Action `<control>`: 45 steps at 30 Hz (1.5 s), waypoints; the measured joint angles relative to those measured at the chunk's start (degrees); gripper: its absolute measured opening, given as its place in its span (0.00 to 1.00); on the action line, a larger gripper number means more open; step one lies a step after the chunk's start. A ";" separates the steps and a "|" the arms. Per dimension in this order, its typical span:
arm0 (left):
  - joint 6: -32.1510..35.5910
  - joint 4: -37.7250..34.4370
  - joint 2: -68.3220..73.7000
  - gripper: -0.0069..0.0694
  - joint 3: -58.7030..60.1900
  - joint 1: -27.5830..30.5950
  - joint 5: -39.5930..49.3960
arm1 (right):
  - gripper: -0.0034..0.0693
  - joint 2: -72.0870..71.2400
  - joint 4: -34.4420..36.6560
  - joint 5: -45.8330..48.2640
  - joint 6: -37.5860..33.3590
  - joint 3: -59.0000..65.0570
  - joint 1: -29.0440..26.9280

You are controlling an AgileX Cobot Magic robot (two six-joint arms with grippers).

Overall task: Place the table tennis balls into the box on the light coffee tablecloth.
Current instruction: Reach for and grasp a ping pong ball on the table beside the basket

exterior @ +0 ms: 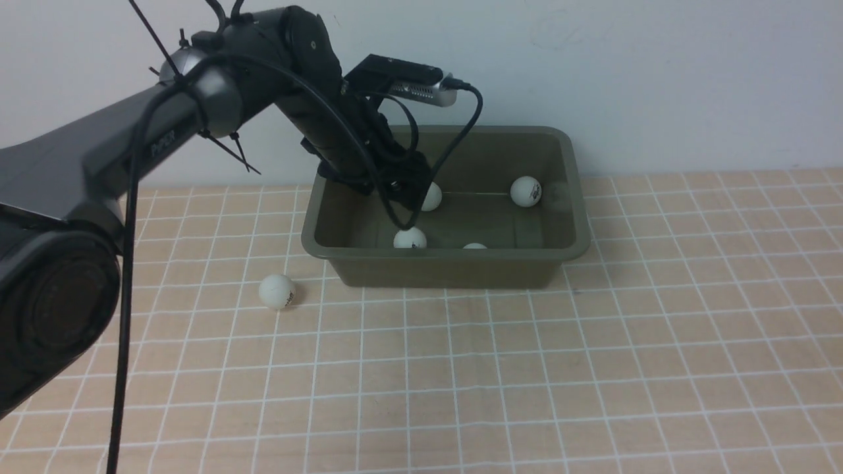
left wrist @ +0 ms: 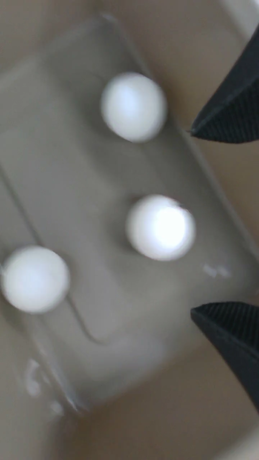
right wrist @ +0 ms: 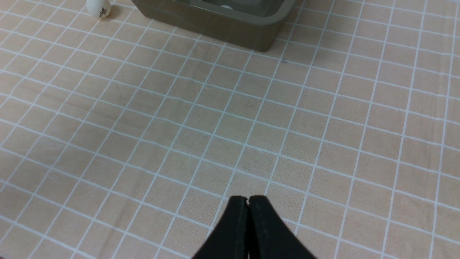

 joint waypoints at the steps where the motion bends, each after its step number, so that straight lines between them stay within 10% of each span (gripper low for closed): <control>1: -0.05 1.18 -0.39 0.74 0.00 0.00 1.04 | 0.02 0.00 0.00 0.00 0.00 0.00 0.00; 13: -5.13 21.18 -5.12 0.74 -0.11 2.23 12.94 | 0.02 -0.04 0.06 0.00 -0.59 0.00 0.00; 45: -2.89 7.99 -5.60 0.74 15.49 8.93 7.06 | 0.02 -0.04 0.13 1.21 -0.94 0.00 0.00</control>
